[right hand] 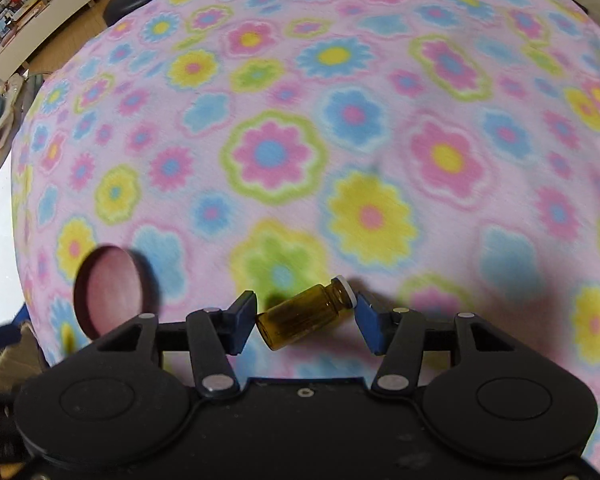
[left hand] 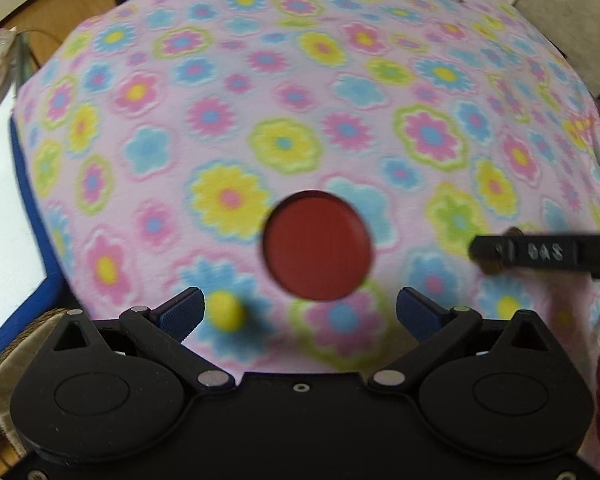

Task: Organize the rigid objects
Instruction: 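Close the right gripper on the amber glass vial, then grasp the red round compact with the left gripper while the right holds the vial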

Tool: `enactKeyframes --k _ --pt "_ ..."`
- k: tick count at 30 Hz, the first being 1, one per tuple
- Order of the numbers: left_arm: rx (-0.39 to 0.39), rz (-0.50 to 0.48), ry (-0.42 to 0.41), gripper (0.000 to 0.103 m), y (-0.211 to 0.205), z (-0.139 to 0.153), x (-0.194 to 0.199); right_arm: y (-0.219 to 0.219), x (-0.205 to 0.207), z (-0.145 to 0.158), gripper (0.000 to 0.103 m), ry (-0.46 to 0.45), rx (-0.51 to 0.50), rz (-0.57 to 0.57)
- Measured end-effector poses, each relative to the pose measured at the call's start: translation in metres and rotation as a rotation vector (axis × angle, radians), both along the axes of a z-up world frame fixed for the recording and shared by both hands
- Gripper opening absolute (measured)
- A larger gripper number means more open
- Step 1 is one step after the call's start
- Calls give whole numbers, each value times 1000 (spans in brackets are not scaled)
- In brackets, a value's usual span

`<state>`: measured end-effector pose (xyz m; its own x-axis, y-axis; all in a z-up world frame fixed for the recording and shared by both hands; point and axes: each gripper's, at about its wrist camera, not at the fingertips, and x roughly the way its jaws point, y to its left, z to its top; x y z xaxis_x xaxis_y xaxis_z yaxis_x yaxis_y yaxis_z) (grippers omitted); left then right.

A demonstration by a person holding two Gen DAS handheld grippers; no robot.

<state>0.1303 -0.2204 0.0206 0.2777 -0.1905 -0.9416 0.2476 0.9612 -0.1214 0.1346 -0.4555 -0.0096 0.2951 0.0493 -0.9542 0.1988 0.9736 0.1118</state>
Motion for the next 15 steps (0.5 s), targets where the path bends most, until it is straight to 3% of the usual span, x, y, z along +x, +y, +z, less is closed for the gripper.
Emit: enactKeyframes --k 8,15 --pt "92 -39 -2 99 -37 -20 11 -29 -44 16 54 -17 -35 -7" --pt "86 -15 66 96 -39 -45 28 -19 -56 11 54 3 -42 15"
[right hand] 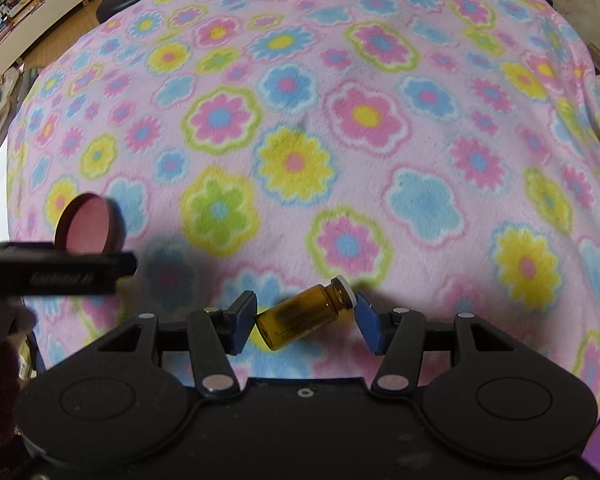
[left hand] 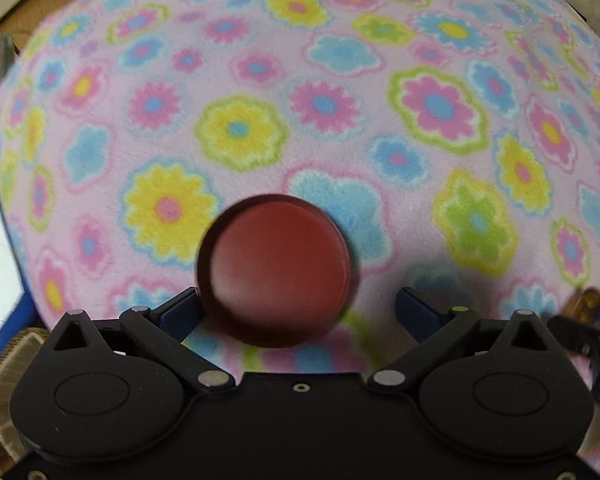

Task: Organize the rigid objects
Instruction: 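Grasp the red round compact with the left gripper while the right holds the vial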

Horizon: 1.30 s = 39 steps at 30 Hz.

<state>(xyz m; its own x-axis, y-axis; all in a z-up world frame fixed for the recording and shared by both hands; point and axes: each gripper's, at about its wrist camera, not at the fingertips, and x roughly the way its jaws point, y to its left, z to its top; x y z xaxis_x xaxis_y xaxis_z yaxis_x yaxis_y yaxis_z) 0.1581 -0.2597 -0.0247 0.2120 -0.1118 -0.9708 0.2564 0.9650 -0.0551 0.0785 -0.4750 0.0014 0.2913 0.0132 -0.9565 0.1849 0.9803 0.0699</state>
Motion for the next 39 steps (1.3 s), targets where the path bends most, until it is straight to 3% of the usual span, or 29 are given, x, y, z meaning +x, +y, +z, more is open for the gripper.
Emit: enactKeyframes --k 1,3,5,8,13,15,18,21,23,25,27,31,34,36,39 --pt "7 2 -16 94 0 -1 -1 2 -1 -1 54 4 -1 4" --pt "29 -15 -52 76 -1 3 -7 6 -3 -3 54 15 0 4" --pt "20 -35 -61 66 3 11 -12 10 -5 -5 54 24 6 10" --pt "-51 17 -25 66 23 21 -11 20 -10 -4 54 25 17 20" --pt "-8 70 -68 65 55 42 -30 45 -12 5 54 15 39 50" --pt "-39 101 -55 31 73 52 -37 60 -11 9 54 9 44 71" --pt "-80 181 -36 32 108 62 -44 91 -9 17 54 -3 51 122" --pt "-38 226 -54 31 134 61 -43 128 -3 23 54 -14 66 163" --pt "-95 234 -32 33 147 55 -36 147 2 27 54 -18 74 188" --pt "-141 221 5 39 144 38 -25 158 3 30 54 -23 72 191" --pt "-118 203 20 48 133 24 -24 158 1 31 54 -21 72 173" --pt "-65 175 53 51 119 0 -26 136 -6 32 54 -27 70 142" --pt "-92 178 36 50 123 13 -27 127 -8 34 54 -42 49 138" --pt "-105 203 27 33 134 20 -27 128 -6 33 54 -51 58 147" --pt "-106 231 20 32 154 25 -26 140 0 29 54 -51 100 177"
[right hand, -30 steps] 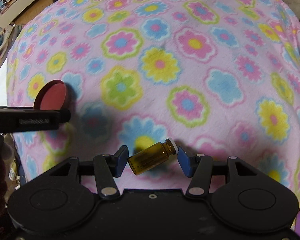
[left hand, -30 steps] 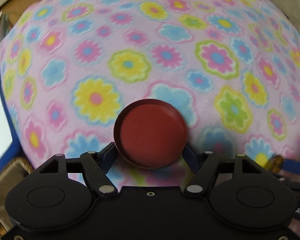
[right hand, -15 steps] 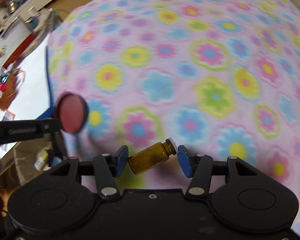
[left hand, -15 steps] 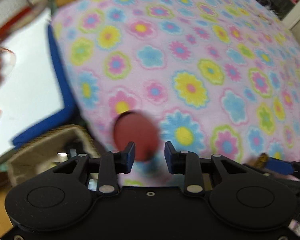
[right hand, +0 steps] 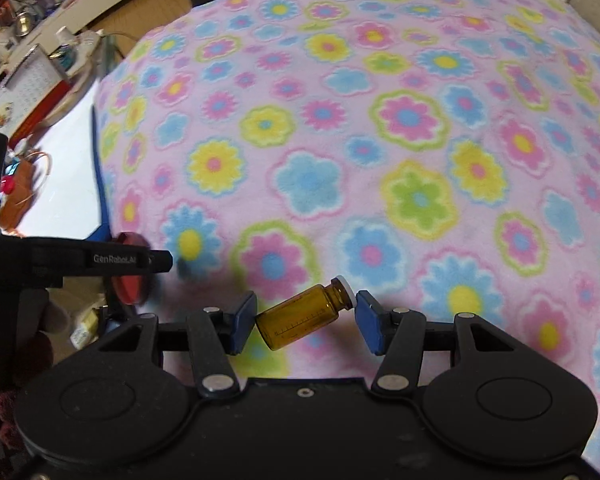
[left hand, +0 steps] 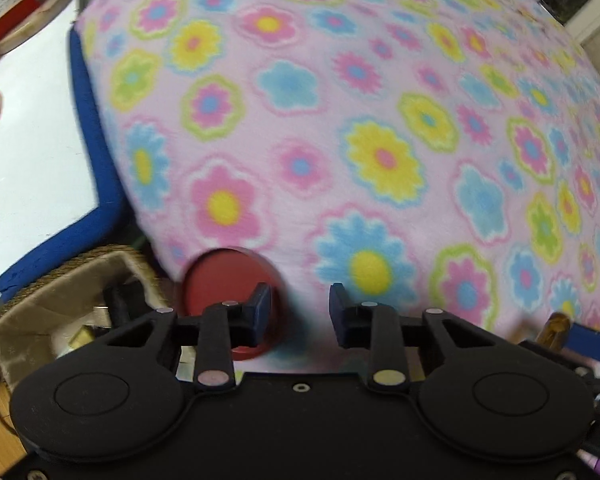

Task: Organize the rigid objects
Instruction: 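Grasp the red round compact with the left gripper while the right holds the vial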

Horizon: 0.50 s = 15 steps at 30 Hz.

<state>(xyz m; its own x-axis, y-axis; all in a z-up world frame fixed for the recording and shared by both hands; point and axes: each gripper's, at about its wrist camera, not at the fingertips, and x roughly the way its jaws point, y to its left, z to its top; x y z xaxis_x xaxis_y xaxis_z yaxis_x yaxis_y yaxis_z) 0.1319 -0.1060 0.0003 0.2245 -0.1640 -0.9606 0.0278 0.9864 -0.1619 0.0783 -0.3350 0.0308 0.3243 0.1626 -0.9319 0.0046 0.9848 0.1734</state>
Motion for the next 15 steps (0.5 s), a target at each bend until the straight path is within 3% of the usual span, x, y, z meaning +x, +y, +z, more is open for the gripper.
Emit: enactKeyframes --k 7,10,14,15 --pt "-32 72 -15 32 38 11 -2 37 9 -11 54 15 65 79" --pt "-16 60 -3 35 37 6 -4 44 12 -13 54 19 79 91" --pt "-13 -12 21 57 17 -6 -6 41 12 -12 54 13 74 98" --pt "3 -19 20 58 13 -9 -5 38 11 -12 54 9 71 95"
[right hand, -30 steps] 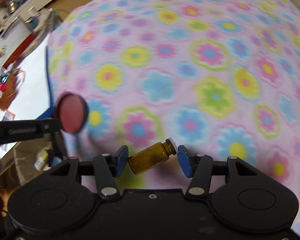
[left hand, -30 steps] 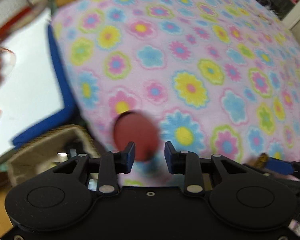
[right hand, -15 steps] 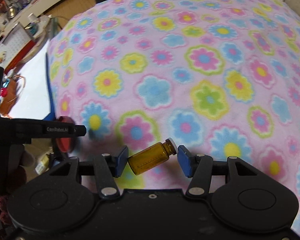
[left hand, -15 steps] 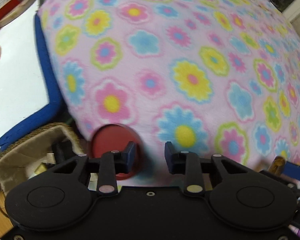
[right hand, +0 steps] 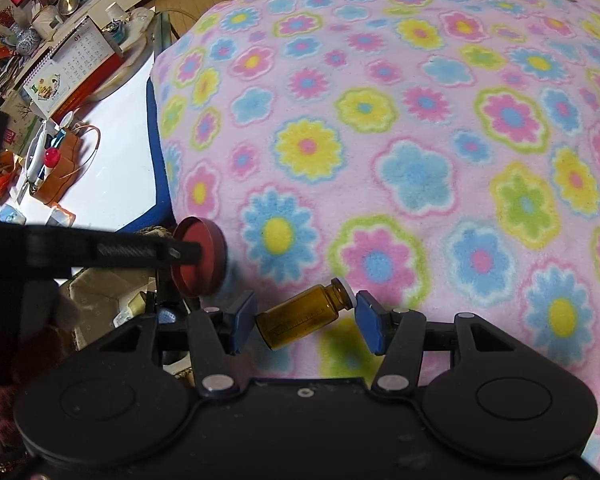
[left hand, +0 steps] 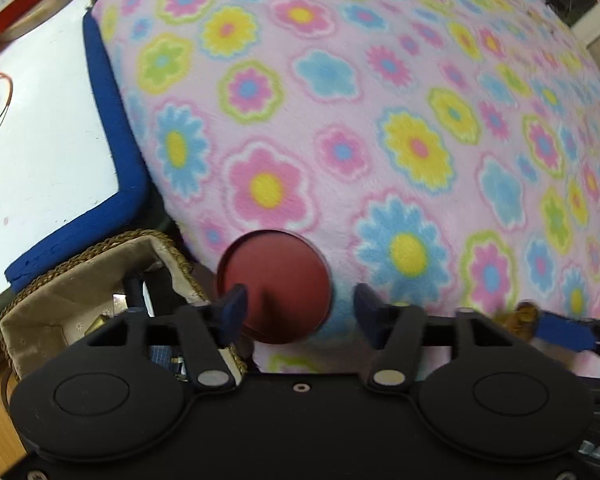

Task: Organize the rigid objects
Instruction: 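Grasp the red round compact with the left gripper while the right holds the vial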

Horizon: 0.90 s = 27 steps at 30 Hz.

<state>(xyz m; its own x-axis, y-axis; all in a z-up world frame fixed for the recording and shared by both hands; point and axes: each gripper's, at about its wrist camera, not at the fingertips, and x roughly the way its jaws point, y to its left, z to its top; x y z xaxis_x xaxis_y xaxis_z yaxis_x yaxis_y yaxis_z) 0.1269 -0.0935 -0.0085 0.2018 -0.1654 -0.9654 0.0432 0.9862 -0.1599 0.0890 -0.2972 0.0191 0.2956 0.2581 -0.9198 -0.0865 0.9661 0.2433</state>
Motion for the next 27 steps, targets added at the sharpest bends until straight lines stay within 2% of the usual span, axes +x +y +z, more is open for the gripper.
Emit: enactKeyframes --k 3,7,9,10,13,14,16,20,21,22,24,25,27 --pt "30 6 23 64 -6 -14 5 -10 -4 2 54 -5 5 -13" --pt "-5 41 53 68 -1 -29 9 -21 -7 3 54 -9 14 -30" --pt "-72 55 47 53 2 -28 10 -25 -7 1 54 -7 22 -39" --pt "-75 64 39 50 0 -25 9 -27 -7 0 54 -4 29 -44" --pt "-80 -2 -10 24 -22 -12 4 -35 -8 -3 54 1 47 -67" --pt "-98 -16 -5 22 -32 -10 2 -40 -9 -3 54 1 52 -75" --pt "-89 -45 -19 22 -55 -8 -1 -51 -13 -3 54 2 59 -93" --pt "45 -113 -100 23 -97 -1 -1 -75 -24 -3 54 5 48 -137" --pt "42 -118 -115 23 -104 2 1 -81 -28 -3 54 5 48 -149" --pt "2 -127 -114 23 -110 5 2 -88 -31 -2 54 4 46 -160" --pt "-127 -154 -59 23 -126 6 3 -101 -38 1 54 0 39 -181" --pt "-149 -174 -40 23 -138 6 2 -109 -41 2 54 -1 36 -192" --pt "-110 -226 -46 26 -162 9 -4 -123 -45 4 54 -5 24 -219"
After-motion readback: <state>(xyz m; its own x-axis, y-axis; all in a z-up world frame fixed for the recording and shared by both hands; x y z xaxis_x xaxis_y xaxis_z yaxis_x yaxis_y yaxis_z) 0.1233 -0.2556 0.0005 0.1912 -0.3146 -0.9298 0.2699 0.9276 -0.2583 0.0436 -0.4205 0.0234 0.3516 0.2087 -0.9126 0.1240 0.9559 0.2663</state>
